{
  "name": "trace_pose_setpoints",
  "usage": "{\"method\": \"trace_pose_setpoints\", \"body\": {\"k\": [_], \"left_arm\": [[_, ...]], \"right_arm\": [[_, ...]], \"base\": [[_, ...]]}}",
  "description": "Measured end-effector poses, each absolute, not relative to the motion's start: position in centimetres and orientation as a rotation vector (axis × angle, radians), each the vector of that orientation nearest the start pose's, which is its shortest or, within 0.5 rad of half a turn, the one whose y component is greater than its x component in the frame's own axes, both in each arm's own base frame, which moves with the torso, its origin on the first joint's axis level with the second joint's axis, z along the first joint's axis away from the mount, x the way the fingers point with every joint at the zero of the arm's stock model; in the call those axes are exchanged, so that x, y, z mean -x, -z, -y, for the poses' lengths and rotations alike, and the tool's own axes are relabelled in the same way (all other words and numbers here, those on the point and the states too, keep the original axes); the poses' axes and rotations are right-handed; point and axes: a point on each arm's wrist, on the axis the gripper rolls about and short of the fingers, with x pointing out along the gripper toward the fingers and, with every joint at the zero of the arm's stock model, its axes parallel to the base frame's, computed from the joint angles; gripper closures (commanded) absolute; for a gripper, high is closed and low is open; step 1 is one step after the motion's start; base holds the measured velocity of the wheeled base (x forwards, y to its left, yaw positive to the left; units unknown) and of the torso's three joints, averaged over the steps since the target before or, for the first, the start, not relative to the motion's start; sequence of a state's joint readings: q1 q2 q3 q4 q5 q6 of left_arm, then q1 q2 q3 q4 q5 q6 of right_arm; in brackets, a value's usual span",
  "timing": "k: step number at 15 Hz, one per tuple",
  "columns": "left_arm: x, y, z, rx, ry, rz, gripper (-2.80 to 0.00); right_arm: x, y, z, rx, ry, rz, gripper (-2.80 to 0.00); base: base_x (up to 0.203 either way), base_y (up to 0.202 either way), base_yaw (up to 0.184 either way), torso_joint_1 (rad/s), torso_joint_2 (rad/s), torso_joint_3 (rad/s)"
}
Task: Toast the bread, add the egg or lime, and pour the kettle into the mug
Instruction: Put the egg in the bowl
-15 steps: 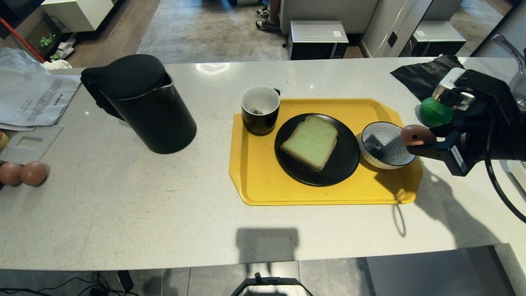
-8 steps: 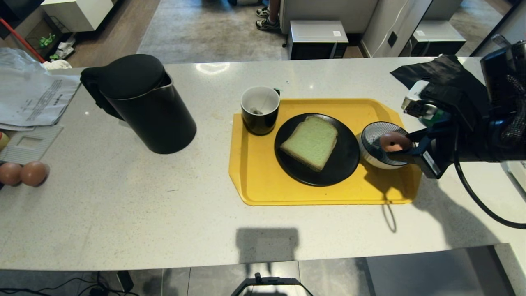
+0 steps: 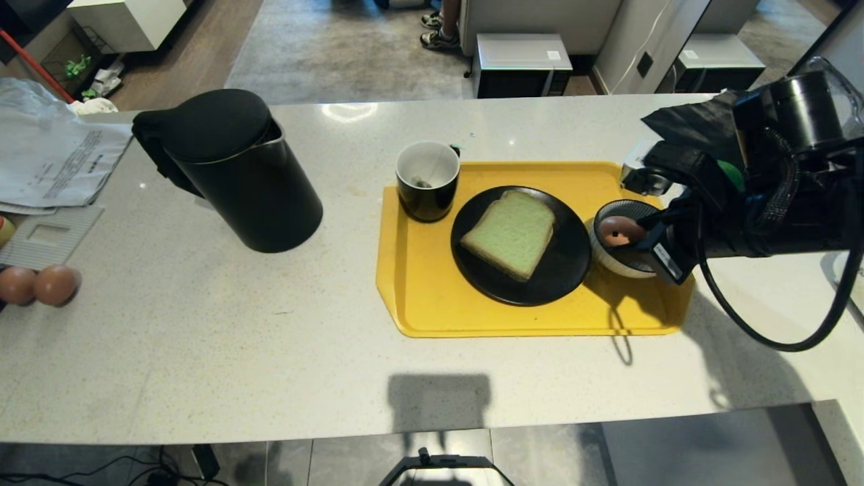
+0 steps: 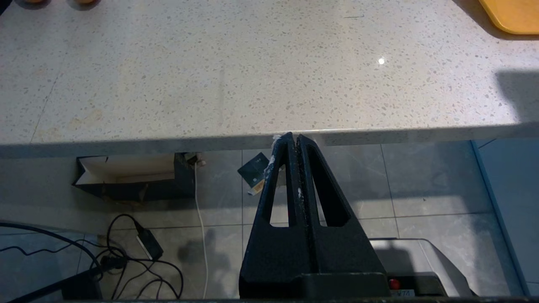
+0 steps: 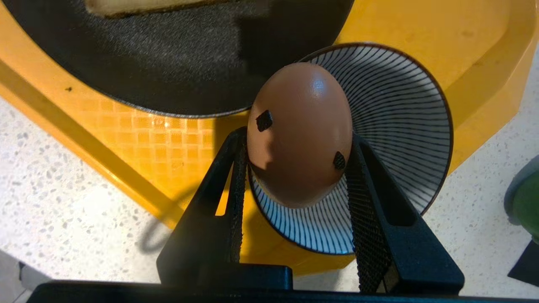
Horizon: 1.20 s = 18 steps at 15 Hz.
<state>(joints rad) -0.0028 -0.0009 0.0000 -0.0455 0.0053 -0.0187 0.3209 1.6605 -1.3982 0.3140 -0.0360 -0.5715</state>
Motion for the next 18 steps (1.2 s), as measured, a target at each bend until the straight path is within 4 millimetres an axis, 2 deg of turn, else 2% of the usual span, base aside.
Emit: {"method": "trace_pose_setpoints", "body": {"k": [4,10,18], "left_arm": [[2.3,-8.0,0.0,0.02,-0.003,0.046,0.0],[2.3,-8.0,0.0,0.02,-0.003,0.046,0.0],[2.3,-8.0,0.0,0.019,-0.002,0.046,0.0]], "right_arm": [[-30.0,-26.9,-9.4,0.65,-0.419,-0.48,0.0],[-31.5,-27.3,-7.5,0.629,-0.355,-0.484,0.0],[-32.0,-26.5,-5.2,0.677,-0.382,-0.508,0.0]], "base": [[0.0,0.0,0.0,0.0,0.0,0.0],[0.0,0.0,0.0,0.0,0.0,0.0],[0.0,0.0,0.0,0.0,0.0,0.0]]}}
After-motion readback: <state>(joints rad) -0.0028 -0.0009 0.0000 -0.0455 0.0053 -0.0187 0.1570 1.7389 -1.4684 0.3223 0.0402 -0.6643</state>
